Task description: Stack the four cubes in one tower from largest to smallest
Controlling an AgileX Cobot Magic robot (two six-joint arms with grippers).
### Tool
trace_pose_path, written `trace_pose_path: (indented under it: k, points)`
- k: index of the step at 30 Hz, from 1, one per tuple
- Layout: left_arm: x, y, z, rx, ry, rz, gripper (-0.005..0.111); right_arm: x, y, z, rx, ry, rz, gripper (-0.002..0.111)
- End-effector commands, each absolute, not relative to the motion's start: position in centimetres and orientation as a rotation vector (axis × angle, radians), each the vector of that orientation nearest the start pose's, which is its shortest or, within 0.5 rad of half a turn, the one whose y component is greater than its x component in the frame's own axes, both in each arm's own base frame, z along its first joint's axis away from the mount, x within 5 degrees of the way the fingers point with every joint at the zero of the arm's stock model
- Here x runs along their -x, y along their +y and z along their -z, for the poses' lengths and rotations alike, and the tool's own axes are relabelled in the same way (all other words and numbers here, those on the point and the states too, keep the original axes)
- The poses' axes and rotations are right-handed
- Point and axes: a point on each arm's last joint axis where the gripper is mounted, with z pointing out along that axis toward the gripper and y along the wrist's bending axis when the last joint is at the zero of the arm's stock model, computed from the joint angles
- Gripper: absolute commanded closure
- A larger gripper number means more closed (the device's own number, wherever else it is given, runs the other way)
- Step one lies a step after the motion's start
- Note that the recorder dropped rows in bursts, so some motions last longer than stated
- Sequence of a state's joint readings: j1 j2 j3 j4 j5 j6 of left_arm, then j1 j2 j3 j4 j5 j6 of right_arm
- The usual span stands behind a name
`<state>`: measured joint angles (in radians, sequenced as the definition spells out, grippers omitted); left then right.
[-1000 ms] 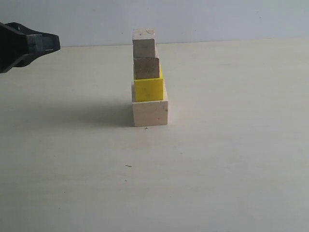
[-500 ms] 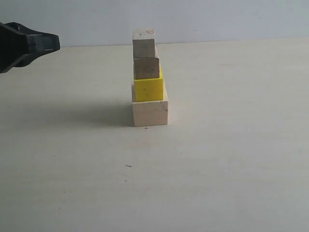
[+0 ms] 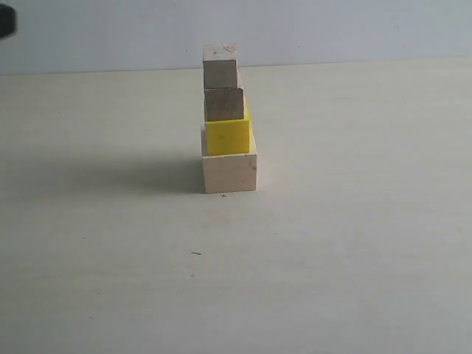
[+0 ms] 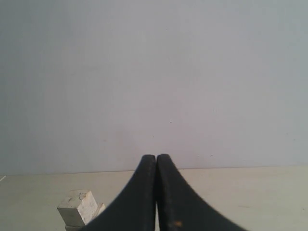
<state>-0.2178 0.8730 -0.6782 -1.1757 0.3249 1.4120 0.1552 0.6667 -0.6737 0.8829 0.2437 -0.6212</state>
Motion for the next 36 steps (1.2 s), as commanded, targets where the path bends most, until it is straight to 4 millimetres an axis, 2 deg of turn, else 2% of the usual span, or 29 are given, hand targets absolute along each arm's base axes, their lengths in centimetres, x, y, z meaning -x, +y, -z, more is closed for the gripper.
trace_pose_path:
  k: [1, 6, 10, 14, 18, 20, 22, 25, 30, 36]
  points:
    - [-13.3, -3.1, -37.1, -0.506, 1.525, 0.008, 0.107, -13.4, 3.8, -36.7, 0.077, 1.652, -0.448, 0.108]
    - [-9.4, -0.7, -39.1, -0.333, 1.404, -0.240, 0.107, -13.4, 3.8, -36.7, 0.077, 1.652, -0.448, 0.108]
    - [-7.3, -0.7, -39.5, -0.278, 1.358, -0.282, 0.107, -13.4, 3.8, -36.7, 0.077, 1.652, -0.448, 0.108]
    - [-7.0, -2.0, -39.0, -0.412, 1.374, -0.191, 0.107, -13.4, 3.8, -36.7, 0.077, 1.652, -0.448, 0.108]
    - [-6.8, -2.7, -38.5, -0.604, 1.363, -0.212, 0.107, -13.4, 3.8, -36.7, 0.077, 1.652, -0.448, 0.108]
    - [-7.0, -2.5, -38.2, -0.595, 1.351, -0.226, 0.107, -13.4, 3.8, -36.7, 0.077, 1.652, -0.448, 0.108]
    - [-7.5, -1.9, -36.9, -0.507, 1.383, -0.220, 0.107, -13.4, 3.8, -36.7, 0.077, 1.652, -0.448, 0.108]
    - [-7.6, -0.9, -33.4, -0.251, 1.530, -0.108, 0.107, -13.4, 3.8, -36.7, 0.077, 1.652, -0.448, 0.108]
    - [-7.2, 0.2, -29.7, 0.066, 1.637, -0.005, 0.107, -13.4, 3.8, -36.7, 0.077, 1.652, -0.448, 0.108]
    - [-6.4, 0.4, -25.9, 0.162, 1.670, 0.031, 0.107, -13.4, 3.8, -36.7, 0.077, 1.652, -0.448, 0.108]
